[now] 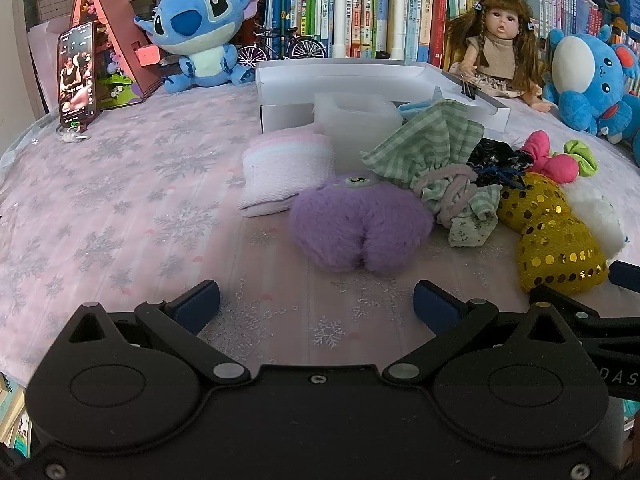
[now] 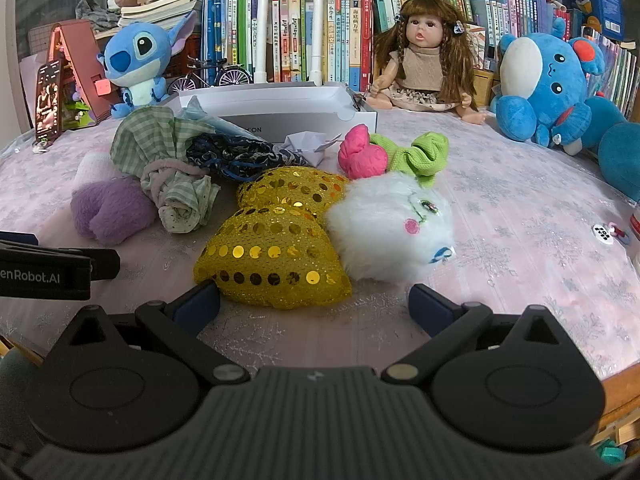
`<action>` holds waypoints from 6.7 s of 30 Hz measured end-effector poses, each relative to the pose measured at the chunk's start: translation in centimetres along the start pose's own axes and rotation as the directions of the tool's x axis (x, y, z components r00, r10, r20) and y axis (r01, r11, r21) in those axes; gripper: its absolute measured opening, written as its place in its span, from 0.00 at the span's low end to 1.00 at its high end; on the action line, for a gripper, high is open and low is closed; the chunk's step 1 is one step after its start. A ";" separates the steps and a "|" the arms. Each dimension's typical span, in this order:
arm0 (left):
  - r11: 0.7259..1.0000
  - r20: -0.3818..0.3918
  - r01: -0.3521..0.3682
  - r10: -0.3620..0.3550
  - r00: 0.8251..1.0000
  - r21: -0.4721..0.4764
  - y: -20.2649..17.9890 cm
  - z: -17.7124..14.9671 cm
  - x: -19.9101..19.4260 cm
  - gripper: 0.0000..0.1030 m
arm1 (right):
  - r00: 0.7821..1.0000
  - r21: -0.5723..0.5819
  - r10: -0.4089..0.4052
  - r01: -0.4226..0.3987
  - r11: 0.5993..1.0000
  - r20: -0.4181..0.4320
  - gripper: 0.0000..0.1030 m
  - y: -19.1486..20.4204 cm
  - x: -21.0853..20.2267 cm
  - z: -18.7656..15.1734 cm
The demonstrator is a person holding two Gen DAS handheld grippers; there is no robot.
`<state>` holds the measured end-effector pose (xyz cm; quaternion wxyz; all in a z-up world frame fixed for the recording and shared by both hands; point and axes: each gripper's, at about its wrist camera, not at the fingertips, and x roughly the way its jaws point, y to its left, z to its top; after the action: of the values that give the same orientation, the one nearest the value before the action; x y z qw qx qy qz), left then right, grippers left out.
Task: Organize soft objects
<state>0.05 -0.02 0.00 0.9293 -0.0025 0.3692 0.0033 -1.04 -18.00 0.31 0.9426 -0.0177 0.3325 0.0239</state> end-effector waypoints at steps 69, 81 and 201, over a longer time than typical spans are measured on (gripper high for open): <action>0.982 0.072 0.185 -0.182 0.981 -0.036 1.2 2.4 1.6 0.68 | 0.982 -0.030 0.097 -0.093 0.995 0.164 0.78 0.2 -1.1 1.2; 0.977 0.129 0.205 -0.196 0.972 -0.059 2.0 3.0 -0.9 0.61 | 0.981 0.005 0.094 -0.096 0.995 0.168 0.57 0.2 -1.4 1.2; 0.941 0.047 0.239 -0.234 0.971 -0.239 2.3 20.8 15.8 0.60 | 0.958 0.272 0.285 -0.264 0.925 -0.041 0.57 -1.8 18.6 20.4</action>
<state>25.75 2.53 4.28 0.9189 -0.1602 0.3550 -0.0632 26.30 -18.16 4.49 0.9099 0.1537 0.3691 0.1106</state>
